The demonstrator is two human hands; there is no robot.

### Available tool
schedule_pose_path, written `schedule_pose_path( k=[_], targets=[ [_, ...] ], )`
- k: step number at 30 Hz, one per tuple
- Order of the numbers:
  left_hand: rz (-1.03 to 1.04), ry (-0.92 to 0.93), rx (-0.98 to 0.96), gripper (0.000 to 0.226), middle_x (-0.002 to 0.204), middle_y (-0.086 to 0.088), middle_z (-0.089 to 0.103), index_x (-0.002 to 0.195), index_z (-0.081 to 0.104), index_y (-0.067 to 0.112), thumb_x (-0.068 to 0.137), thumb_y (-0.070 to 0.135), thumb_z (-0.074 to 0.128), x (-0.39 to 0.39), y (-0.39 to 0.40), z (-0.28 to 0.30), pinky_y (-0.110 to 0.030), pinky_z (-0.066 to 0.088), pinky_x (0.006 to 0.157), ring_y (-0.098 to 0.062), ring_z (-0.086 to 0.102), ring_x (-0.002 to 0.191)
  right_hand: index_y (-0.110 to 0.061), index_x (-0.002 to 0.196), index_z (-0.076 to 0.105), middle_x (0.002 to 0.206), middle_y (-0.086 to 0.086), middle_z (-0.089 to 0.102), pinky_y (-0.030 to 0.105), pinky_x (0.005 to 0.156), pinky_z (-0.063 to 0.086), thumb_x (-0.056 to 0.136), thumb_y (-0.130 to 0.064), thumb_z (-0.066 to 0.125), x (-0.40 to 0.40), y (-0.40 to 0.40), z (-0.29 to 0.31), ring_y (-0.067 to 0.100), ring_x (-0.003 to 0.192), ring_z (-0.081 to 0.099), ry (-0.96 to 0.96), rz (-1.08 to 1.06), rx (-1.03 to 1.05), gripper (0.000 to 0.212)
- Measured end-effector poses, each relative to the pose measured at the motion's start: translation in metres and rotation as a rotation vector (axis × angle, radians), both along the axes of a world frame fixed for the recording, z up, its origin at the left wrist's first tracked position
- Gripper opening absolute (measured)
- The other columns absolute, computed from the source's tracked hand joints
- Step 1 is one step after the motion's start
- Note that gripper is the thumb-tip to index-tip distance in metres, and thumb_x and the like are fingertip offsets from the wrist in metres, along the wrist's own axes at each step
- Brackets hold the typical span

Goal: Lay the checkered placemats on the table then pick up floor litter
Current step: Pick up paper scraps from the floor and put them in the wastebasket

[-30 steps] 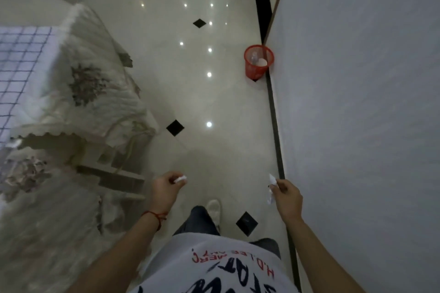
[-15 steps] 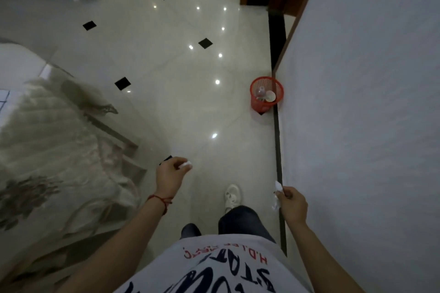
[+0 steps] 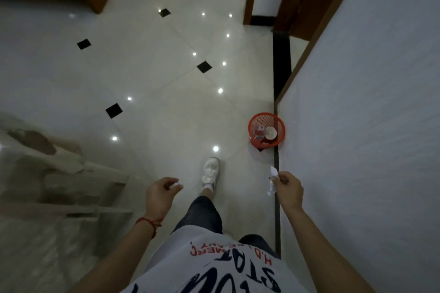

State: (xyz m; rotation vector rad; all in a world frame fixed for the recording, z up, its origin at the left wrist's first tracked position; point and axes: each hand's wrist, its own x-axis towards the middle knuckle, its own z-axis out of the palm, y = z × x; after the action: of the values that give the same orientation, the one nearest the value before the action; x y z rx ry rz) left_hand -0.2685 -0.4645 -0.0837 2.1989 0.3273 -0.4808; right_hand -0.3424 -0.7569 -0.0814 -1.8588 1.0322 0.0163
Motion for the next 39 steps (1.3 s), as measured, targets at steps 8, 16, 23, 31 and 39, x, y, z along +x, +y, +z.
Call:
schedule_pose_path(
  k=[8, 16, 23, 31, 39],
  targets=[
    [-0.273, -0.018, 0.034, 0.023, 0.093, -0.014, 0.071, 0.096, 0.069, 0.001, 0.076, 0.013, 0.071, 0.180, -0.095, 0.007, -0.023, 0.041, 0.075, -0.018, 0.060, 0.080, -0.009, 0.072, 0.059, 0.064, 0.006, 0.055, 0.022, 0.056, 0.037, 0.087, -0.013, 0.059, 0.089, -0.052, -0.015, 0.018, 0.062, 0.051, 0.079, -0.202, 0.014, 0.015],
    [-0.565, 0.004, 0.027, 0.026, 0.095, -0.017, 0.069, 0.099, 0.068, 0.004, 0.075, 0.014, 0.072, 0.293, -0.227, 0.001, -0.021, 0.041, 0.072, -0.016, 0.056, 0.074, -0.010, 0.079, 0.062, 0.076, 0.012, 0.063, 0.026, 0.067, 0.039, 0.085, -0.009, 0.060, 0.138, -0.086, -0.030, 0.025, 0.074, 0.057, 0.161, -0.386, 0.104, 0.006],
    [-0.570, 0.121, 0.041, 0.023, 0.092, -0.016, 0.069, 0.093, 0.068, 0.003, 0.073, 0.013, 0.073, 0.298, -0.311, -0.089, -0.025, 0.043, 0.071, -0.020, 0.055, 0.069, -0.001, 0.082, 0.066, 0.072, 0.012, 0.058, 0.019, 0.064, 0.034, 0.082, -0.004, 0.063, 0.183, -0.137, -0.090, 0.020, 0.074, 0.053, 0.190, -0.400, 0.163, 0.004],
    [-0.504, 0.276, 0.093, 0.025, 0.100, -0.019, 0.068, 0.098, 0.066, 0.000, 0.075, 0.011, 0.071, 0.285, -0.364, -0.256, -0.042, 0.054, 0.084, -0.034, 0.066, 0.085, 0.000, 0.101, 0.066, 0.086, 0.005, 0.062, 0.021, 0.072, 0.037, 0.083, -0.011, 0.064, 0.239, -0.184, -0.258, 0.017, 0.081, 0.056, 0.252, -0.405, 0.192, 0.021],
    [-0.540, 0.240, 0.087, 0.026, 0.108, -0.016, 0.066, 0.107, 0.062, 0.001, 0.084, 0.015, 0.061, 0.315, -0.422, -0.392, -0.032, 0.049, 0.084, -0.030, 0.062, 0.095, -0.002, 0.092, 0.067, 0.084, 0.010, 0.066, 0.046, 0.087, 0.053, 0.082, -0.010, 0.065, 0.264, -0.214, -0.407, 0.032, 0.087, 0.065, 0.268, -0.522, 0.226, 0.013]
  ],
)
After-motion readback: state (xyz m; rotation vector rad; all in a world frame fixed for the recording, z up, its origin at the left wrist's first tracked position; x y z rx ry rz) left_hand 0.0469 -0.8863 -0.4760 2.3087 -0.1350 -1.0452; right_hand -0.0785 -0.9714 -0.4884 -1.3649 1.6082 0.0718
